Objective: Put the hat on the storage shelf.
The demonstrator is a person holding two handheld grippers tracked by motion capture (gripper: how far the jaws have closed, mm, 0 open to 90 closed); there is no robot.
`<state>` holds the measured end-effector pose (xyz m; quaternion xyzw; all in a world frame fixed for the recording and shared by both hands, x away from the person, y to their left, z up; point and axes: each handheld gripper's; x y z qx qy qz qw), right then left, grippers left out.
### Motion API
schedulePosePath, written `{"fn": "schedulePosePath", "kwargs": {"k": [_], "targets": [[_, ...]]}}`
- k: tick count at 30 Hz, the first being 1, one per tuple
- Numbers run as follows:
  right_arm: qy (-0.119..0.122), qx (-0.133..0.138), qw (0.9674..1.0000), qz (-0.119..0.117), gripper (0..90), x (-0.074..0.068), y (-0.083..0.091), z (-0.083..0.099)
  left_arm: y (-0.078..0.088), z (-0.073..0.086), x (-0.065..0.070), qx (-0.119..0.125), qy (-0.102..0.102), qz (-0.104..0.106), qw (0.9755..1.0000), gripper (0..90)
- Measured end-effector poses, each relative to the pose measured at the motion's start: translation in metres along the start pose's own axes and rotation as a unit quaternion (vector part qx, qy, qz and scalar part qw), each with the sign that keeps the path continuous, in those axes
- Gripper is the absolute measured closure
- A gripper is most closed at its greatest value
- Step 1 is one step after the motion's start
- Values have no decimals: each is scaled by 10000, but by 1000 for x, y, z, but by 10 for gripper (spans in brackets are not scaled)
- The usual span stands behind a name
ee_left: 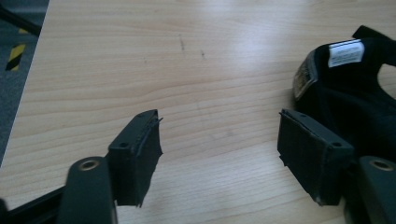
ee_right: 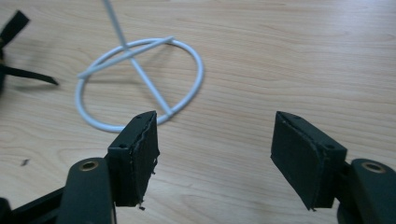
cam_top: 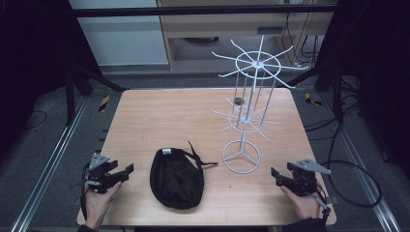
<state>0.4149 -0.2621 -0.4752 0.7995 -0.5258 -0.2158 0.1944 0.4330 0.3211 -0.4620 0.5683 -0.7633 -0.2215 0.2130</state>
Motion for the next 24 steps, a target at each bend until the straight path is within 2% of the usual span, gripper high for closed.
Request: {"fn": "schedulePosePath", "kwargs": {"k": [6,10,18,24], "targets": [[219,48,9993,-305,366,-20,2,-4,4,-1,14,-27,-102,129,9999,354],[262,75,9980,-570,377,-38,1,-6,7,-1,24,-9,-176,268,9995,363],[470,-60,9912,-1238,405,-77,-9,-10,4,-2,42,-36,-378,418,9984,383],[661,-110,9879,-1396,417,-99,-14,-11,1,-2,52,-40,-483,446,9978,432]]}}
Point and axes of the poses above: each handheld gripper's, and its own axes: y roughly backward along the jaws, z roughly out of its underside, x roughly to its right, and after that the axes turned 3 degrees about -z, right-handed
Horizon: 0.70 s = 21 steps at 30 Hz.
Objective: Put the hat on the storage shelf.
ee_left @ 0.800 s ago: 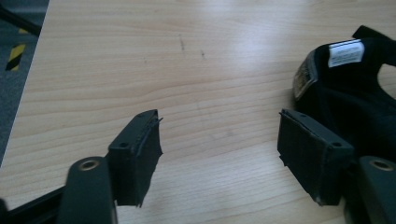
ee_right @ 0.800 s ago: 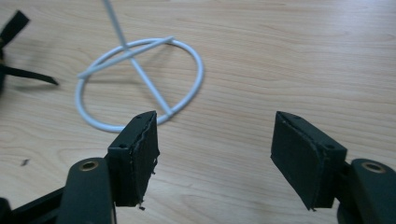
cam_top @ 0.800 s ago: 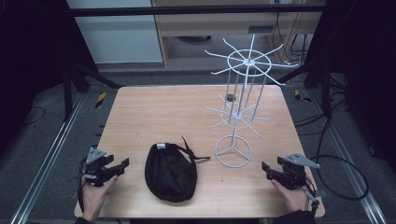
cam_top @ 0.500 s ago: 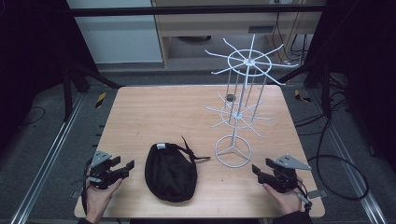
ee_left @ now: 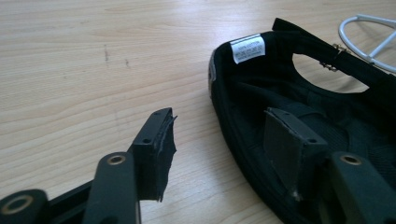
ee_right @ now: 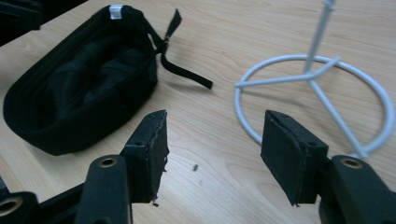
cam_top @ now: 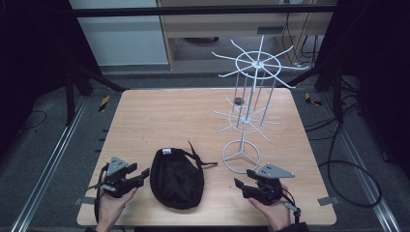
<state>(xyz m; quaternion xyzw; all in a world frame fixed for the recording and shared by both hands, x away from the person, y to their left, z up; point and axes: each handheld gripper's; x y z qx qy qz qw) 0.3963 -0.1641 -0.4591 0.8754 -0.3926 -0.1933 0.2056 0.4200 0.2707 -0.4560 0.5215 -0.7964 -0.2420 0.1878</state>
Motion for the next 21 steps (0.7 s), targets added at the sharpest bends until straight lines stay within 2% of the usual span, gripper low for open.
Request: {"fn": "schedulePosePath", "kwargs": {"k": [4,6,9,10,17,21], "targets": [[82,-38,9999,-112,420,-8,-8,-2,-4,0,4,-104,-65,-33,9999,463],[170,-132,9996,-191,427,-17,-19,-4,-9,0,5,-162,-48,79,9998,469],[228,-156,9992,-288,434,-23,-25,-5,-11,0,5,-215,-74,72,9997,482],[296,-153,9986,-403,440,-31,-32,-7,-14,0,6,-264,-67,110,9996,491],[364,-268,9963,-725,442,-54,-53,-11,-24,3,9,-600,-150,194,9979,554],[322,-293,9953,-861,441,-63,-63,-12,-29,4,9,-792,-160,196,9965,605]]}}
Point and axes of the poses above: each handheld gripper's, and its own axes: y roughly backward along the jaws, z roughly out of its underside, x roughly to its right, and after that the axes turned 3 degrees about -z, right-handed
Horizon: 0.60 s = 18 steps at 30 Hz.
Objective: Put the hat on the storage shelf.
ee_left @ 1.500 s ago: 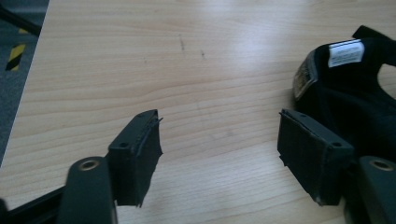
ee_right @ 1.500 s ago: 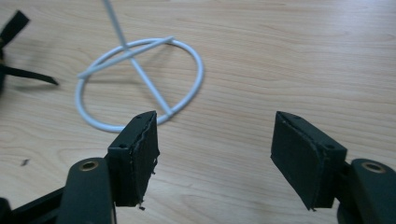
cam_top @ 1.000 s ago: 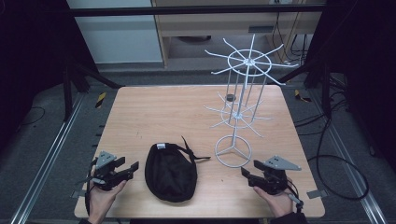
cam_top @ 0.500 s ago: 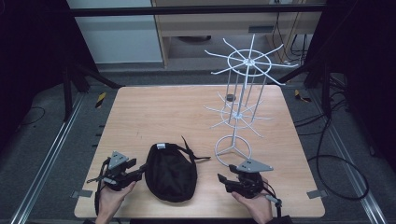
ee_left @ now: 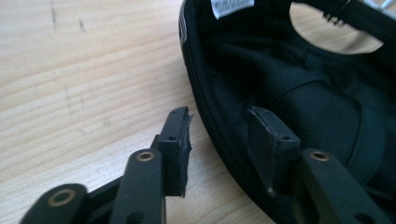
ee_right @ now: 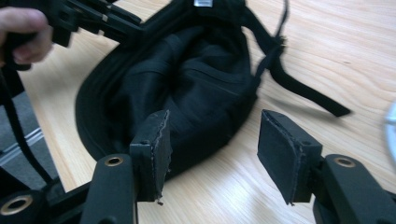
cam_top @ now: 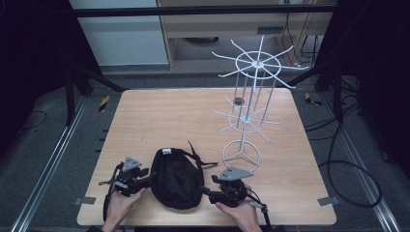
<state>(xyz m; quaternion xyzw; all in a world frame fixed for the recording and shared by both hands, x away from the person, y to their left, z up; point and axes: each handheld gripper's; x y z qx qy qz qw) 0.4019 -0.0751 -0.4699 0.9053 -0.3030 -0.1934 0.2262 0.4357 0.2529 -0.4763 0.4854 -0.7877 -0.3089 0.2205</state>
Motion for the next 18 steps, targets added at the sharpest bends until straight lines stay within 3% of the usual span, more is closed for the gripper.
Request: {"fn": "schedulePosePath", "kwargs": {"k": [5,10,12,14,17,18], "targets": [[-50,3,9998,-191,433,-9,-14,-4,-3,0,0,-84,32,83,9999,681],[26,-251,9997,60,439,-11,-25,0,-2,1,-1,-162,108,137,9997,715],[1,-264,9996,59,447,-9,-26,1,-1,1,-1,-169,127,148,9997,718],[-48,-313,9995,76,497,-6,-27,1,0,2,1,-167,136,165,9996,722],[-41,-379,9992,94,658,-2,-29,-4,6,5,6,-185,131,255,9994,718],[-41,-379,9992,94,658,-2,-29,-4,6,5,6,-185,131,255,9994,713]]}}
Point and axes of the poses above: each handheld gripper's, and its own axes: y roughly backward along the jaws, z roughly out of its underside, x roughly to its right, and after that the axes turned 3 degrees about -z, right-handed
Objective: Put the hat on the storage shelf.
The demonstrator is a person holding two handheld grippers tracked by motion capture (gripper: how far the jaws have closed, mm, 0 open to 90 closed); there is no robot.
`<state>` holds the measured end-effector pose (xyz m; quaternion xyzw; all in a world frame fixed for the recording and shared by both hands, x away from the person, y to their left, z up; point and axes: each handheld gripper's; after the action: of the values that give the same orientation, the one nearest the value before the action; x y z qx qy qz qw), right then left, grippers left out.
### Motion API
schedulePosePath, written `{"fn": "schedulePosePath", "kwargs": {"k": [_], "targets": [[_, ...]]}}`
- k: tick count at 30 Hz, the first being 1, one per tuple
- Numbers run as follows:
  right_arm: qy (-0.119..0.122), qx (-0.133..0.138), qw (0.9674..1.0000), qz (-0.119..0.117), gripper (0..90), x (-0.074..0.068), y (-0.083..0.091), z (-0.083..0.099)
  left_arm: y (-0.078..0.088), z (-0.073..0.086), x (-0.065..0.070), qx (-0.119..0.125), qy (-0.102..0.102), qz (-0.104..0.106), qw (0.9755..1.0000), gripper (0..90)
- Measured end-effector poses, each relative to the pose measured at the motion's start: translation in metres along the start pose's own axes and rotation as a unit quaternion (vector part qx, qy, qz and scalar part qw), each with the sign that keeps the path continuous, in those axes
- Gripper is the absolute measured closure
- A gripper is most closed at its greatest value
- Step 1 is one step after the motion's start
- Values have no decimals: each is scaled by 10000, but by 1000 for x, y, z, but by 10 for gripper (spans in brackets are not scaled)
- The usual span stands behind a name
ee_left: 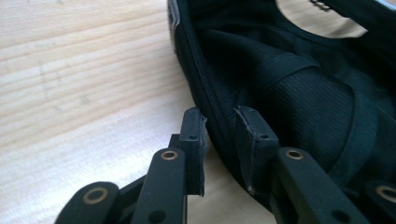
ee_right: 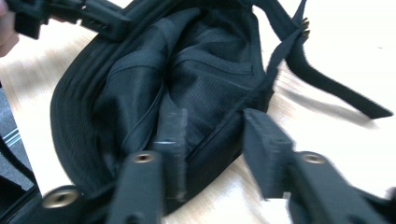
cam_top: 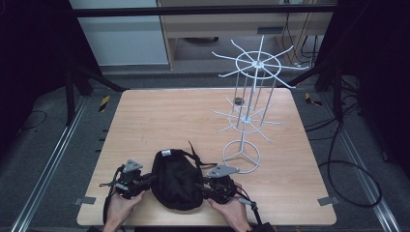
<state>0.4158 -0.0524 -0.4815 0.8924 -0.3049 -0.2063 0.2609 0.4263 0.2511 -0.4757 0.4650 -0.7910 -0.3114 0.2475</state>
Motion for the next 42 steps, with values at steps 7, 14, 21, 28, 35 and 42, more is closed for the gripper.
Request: {"fn": "schedulePosePath", "kwargs": {"k": [7,14,21,28,35,42], "targets": [[124,0,9995,306,823,11,0,-11,8,0,7,308,-23,106,9995,554],[74,118,9991,391,747,24,2,-13,-4,-7,0,210,-46,-95,9997,478],[16,145,9996,237,552,22,20,-10,-3,-3,1,177,-8,-61,9998,524],[-161,-239,9994,198,566,22,16,5,-2,-2,2,178,6,-71,9998,554],[-331,-577,9976,183,776,19,2,4,-2,-1,2,133,33,-50,9999,594],[-125,-151,9992,340,835,16,9,-3,-3,-2,4,57,9,-2,10000,649]]}}
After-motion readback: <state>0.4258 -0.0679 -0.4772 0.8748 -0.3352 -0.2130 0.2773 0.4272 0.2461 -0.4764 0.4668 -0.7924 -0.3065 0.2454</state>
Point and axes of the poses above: each handheld gripper's, and its own axes: y roughly backward along the jaws, z roughly out of its underside, x roughly to its right, and after that the axes turned 3 degrees about -z, right-handed
